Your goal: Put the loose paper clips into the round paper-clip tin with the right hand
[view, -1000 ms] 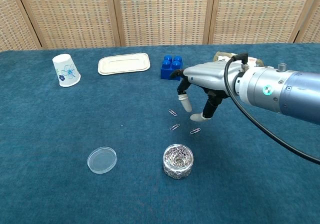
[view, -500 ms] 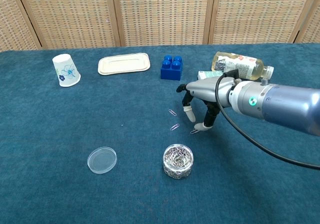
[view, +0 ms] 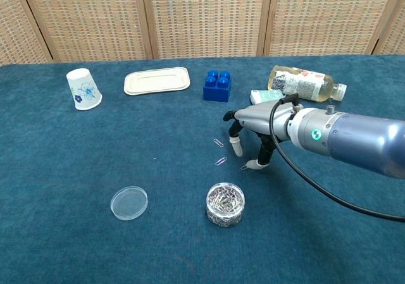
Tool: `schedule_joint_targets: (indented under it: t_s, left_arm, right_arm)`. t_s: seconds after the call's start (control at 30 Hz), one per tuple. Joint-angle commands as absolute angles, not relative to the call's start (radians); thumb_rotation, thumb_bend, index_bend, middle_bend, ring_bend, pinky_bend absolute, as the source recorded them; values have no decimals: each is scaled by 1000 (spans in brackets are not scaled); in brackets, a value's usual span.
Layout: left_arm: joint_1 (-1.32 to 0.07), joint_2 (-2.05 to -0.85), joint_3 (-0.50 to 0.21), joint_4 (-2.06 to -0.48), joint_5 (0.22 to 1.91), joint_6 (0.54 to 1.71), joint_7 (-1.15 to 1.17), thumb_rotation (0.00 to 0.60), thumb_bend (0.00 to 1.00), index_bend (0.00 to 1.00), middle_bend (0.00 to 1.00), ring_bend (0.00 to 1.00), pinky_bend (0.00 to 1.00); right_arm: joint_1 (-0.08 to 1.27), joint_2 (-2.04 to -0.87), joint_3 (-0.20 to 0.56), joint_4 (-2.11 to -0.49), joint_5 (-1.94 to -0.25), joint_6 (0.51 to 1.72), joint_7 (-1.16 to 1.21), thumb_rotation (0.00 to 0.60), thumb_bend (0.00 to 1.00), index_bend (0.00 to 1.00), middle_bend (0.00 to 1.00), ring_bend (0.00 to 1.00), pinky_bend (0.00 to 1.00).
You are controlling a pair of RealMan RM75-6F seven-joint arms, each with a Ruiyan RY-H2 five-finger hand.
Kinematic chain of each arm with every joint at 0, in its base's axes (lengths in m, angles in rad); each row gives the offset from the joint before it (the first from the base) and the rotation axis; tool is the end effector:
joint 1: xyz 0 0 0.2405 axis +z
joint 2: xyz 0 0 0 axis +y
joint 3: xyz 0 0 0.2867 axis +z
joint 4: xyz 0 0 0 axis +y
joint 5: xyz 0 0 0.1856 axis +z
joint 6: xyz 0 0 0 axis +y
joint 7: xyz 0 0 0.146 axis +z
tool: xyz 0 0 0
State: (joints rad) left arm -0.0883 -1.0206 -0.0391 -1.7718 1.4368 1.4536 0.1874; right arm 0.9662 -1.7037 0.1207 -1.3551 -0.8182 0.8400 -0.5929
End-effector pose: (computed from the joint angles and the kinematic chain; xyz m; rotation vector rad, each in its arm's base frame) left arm -0.3143 0.1799 0.2115 -1.4124 -0.8646 -0.7587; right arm -0.1272 -0.3778 -0.0621 2.0678 -0.8689 0.6850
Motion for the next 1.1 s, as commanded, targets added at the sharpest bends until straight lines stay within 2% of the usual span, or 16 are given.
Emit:
schedule_joint_targets:
  t_s: [0.03,0.57,1.1]
  left_arm:
    - [-88,-1021,-39,-1773,1438,1454,189,600,0,0,0,0,0]
    - [-91,-1024,-37,-1772,1436,1451,197,600,0,0,0,0,0]
    - [-92,-1025,-38,-1769,1432,1449,194,600,0,0,0,0,0]
  right_arm:
    - [966,-1704,119,-1354,-819,840,-595,600,302,473,22,0,0]
    - [944,-1698,95,-1337,-837,826,-576,600,302,472,22,0,0]
    - [946,-1729,102,-1308,-854,811,-563,600,302,479,22,0,0]
